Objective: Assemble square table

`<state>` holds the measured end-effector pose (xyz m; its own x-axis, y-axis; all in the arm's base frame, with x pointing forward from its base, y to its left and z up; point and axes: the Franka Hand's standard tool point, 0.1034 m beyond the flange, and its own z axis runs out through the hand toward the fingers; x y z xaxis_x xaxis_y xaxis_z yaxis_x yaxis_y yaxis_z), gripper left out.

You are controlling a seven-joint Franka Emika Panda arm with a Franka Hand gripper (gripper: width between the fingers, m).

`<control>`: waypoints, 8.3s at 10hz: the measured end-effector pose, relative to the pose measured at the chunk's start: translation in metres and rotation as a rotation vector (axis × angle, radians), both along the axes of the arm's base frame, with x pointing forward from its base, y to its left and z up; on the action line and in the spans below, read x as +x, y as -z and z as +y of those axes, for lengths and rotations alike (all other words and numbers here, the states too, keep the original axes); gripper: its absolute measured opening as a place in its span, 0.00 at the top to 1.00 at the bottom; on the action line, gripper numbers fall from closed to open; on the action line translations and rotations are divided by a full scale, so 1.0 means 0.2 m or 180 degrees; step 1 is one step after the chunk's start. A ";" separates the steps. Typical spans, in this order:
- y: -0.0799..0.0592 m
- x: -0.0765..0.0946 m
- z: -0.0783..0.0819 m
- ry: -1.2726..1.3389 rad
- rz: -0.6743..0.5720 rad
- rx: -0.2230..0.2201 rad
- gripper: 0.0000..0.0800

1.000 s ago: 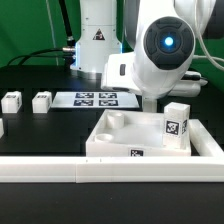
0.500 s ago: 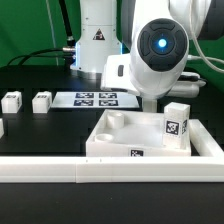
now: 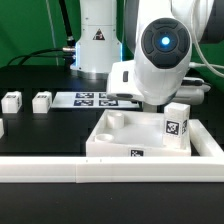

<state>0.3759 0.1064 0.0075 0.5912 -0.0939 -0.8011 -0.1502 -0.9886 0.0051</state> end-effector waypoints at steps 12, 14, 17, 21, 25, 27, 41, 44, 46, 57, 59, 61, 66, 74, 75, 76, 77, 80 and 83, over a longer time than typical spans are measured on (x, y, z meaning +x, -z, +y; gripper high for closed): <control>0.00 -0.01 -0.04 0.0094 0.0041 -0.0084 0.64; -0.10 0.04 -0.08 0.0112 0.0083 -0.0076 0.64; -0.32 0.10 -0.16 0.0240 0.0186 -0.0002 0.64; -0.35 0.15 -0.19 0.0273 -0.0044 -0.0017 0.64; -0.31 0.27 -0.17 0.0282 -0.1019 -0.0104 0.64; -0.39 0.38 -0.16 0.0294 -0.1462 -0.0101 0.64; -0.50 0.74 -0.26 0.0153 -0.3972 -0.0412 0.64; -0.50 0.75 -0.27 0.0100 -0.3979 -0.0405 0.64; -0.52 0.83 -0.36 -0.0010 -0.4042 -0.0413 0.64; -0.56 1.03 -0.54 -0.0178 -0.4659 -0.0647 0.64; -0.55 1.02 -0.54 -0.0178 -0.4644 -0.0649 0.64; -0.55 1.02 -0.54 -0.0178 -0.4643 -0.0649 0.64; -0.53 1.01 -0.59 -0.0190 -0.4615 -0.0683 0.64; -0.41 1.00 -0.58 -0.0245 -0.4530 -0.0686 0.64; -0.41 1.01 -0.58 -0.0253 -0.4548 -0.0695 0.64; -0.40 1.01 -0.59 -0.0267 -0.4565 -0.0706 0.64; -0.38 1.00 -0.59 -0.0273 -0.4550 -0.0709 0.64; -0.35 0.99 -0.58 -0.0278 -0.4525 -0.0710 0.64; -0.36 0.99 -0.57 -0.0273 -0.4528 -0.0707 0.64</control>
Offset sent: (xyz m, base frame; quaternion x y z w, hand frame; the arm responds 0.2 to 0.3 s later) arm -0.0050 0.0031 0.0042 -0.0030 -0.0287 0.0292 0.9992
